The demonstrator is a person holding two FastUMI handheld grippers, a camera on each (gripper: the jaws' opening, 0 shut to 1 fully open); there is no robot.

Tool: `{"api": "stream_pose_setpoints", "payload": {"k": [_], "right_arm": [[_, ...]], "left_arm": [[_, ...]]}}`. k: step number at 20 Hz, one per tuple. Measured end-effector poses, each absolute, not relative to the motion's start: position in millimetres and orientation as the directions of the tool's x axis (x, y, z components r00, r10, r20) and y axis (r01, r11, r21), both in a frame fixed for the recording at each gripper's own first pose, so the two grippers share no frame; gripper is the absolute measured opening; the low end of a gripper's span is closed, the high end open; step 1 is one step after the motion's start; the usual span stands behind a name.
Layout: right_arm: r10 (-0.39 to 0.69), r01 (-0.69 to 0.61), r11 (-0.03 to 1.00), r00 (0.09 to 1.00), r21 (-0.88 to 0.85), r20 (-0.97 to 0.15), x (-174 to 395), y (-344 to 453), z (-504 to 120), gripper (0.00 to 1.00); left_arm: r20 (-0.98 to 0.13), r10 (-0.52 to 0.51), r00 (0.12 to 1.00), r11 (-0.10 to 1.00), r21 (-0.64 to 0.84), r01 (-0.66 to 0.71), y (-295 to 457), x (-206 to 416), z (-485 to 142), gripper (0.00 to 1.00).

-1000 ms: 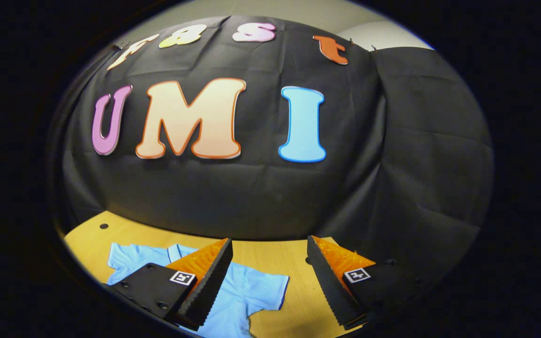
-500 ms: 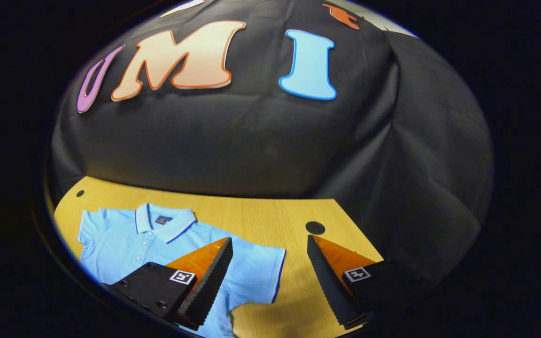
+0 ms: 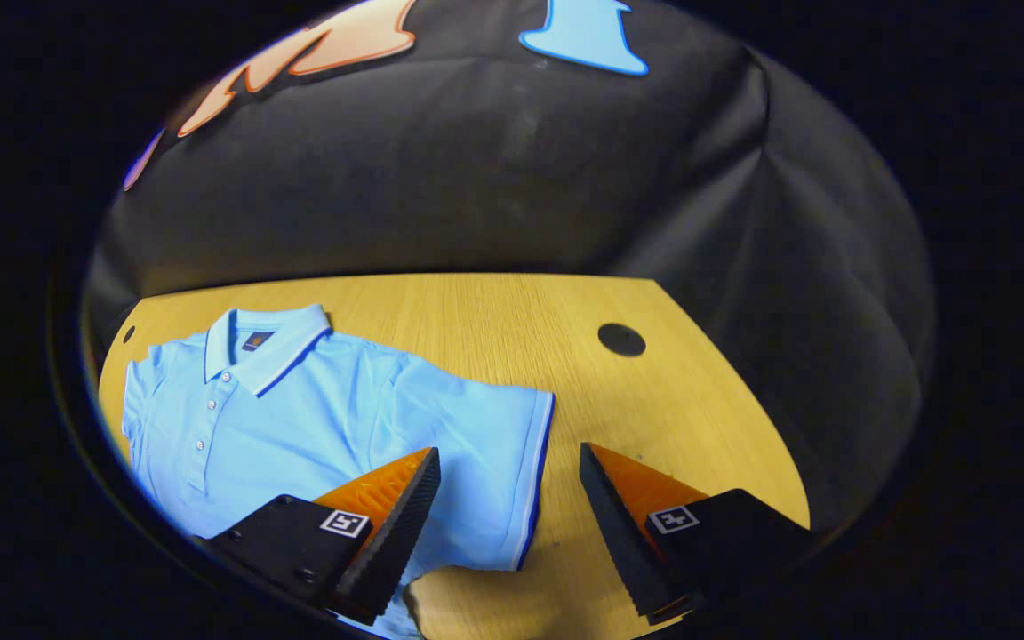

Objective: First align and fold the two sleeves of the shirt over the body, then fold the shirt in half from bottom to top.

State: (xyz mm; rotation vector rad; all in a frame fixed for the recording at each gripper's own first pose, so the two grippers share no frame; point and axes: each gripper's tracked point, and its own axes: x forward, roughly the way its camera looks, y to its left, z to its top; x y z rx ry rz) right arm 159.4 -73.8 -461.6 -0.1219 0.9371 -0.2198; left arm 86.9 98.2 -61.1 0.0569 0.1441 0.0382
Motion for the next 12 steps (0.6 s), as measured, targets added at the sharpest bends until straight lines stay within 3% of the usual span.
{"api": "stream_pose_setpoints", "payload": {"k": [6, 9, 12], "right_arm": [[-0.178, 0.167, 0.980, 0.517, -0.106, -0.837, 153.8, -64.9, -477.6, 0.95], [-0.155, 0.173, 0.982, 0.517, -0.074, -0.842, 155.9, -59.1, -479.2, 0.67], [-0.146, 0.152, 0.985, 0.536, -0.075, -0.831, 159.3, -50.4, -481.4, 0.20]], "left_arm": [[-0.170, 0.044, 0.985, 0.999, 0.039, -0.037, 96.7, 89.6, -71.2, 0.95], [-0.175, 0.046, 0.983, 0.999, 0.030, -0.042, 96.9, 89.0, -73.5, 0.95], [-0.182, 0.053, 0.982, 0.998, 0.027, -0.048, 99.8, 89.2, -75.7, 0.95]]}}
